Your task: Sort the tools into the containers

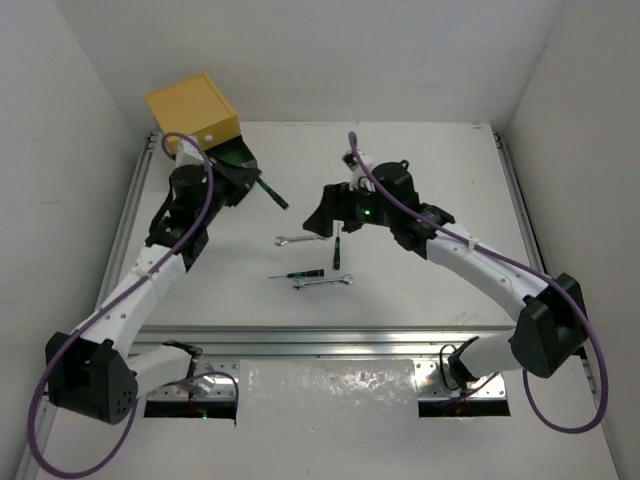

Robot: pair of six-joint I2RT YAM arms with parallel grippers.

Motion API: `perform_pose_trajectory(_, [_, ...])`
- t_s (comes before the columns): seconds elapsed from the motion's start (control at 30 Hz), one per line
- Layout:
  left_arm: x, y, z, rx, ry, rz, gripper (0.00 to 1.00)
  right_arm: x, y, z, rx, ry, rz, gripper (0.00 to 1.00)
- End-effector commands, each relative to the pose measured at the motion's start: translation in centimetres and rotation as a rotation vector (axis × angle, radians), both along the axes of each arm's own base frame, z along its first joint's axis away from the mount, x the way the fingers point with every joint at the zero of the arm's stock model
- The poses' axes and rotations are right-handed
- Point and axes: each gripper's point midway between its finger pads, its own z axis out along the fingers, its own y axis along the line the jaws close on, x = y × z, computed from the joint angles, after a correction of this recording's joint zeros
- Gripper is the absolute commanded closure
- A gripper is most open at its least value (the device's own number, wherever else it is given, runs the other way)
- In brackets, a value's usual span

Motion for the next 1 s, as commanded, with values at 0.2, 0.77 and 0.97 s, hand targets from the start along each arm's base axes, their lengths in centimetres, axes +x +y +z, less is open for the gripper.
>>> perform_pose_trajectory(0.2, [10.2,15.8,2.4,0.124,-0.026,0.706,1.0,1.1,-7.1,-2.5,-0.079,0.03,-0.223,0.01])
perform_pose_trajectory(0.77, [16.5,19.6,-3.4,0.086,0.026,0.914,0.95,0.5,-8.5,-5.7,-0.145,0.052,-0.207,0.01])
perform_pose_trajectory(0.97, [16.9,19.0,-4.3,0.087,0.063,0.879,0.62,2.2,-8.9,-8.1,-0.245,0.114,-0.252,0.01])
